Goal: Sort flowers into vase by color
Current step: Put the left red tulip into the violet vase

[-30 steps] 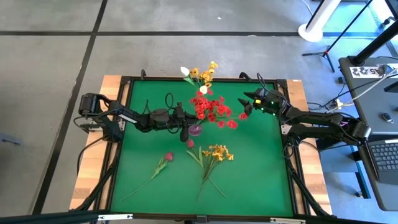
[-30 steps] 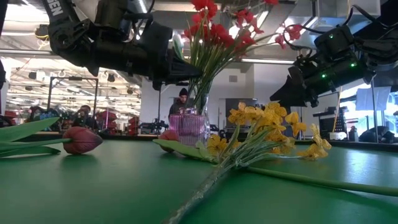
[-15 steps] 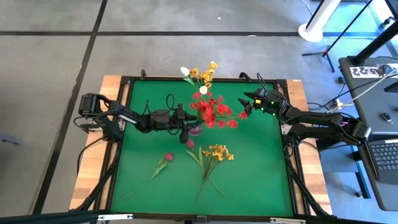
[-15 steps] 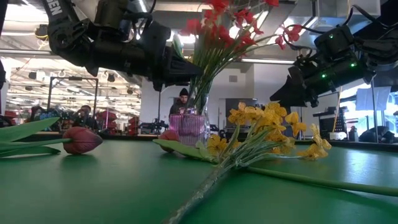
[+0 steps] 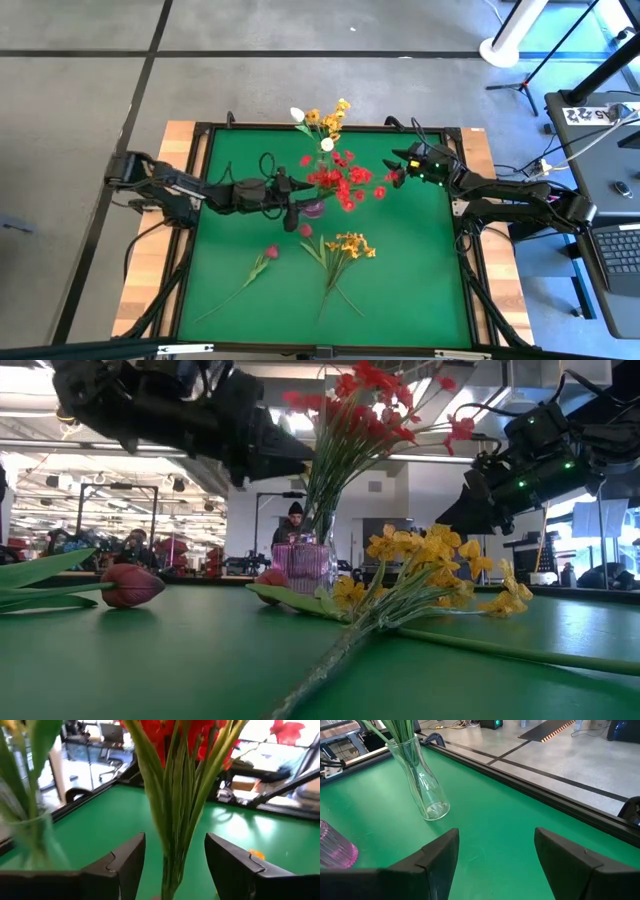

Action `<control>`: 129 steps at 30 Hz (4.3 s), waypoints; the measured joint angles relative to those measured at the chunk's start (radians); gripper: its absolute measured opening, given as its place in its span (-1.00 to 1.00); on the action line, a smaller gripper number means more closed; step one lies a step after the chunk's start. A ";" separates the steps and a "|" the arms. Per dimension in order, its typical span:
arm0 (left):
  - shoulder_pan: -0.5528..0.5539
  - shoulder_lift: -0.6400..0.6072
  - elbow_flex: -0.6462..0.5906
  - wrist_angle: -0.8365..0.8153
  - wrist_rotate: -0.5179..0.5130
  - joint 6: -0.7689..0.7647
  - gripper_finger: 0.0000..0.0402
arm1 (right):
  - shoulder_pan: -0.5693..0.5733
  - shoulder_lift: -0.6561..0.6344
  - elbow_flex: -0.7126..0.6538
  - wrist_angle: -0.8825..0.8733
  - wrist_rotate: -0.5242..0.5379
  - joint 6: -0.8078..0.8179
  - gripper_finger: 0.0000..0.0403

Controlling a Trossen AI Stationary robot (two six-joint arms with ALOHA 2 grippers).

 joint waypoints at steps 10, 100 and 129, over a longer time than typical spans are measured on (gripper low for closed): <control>-0.109 -0.290 0.000 -0.410 -0.097 -0.087 0.01 | 0.000 0.000 0.000 0.001 0.000 0.019 0.27; -0.588 -0.251 0.261 -0.440 -0.385 -0.019 -1.00 | 0.001 0.000 0.000 0.003 -0.020 0.062 0.27; -0.040 -0.240 -0.039 0.122 0.047 0.091 -1.00 | 0.001 0.000 0.000 0.001 -0.026 0.073 0.27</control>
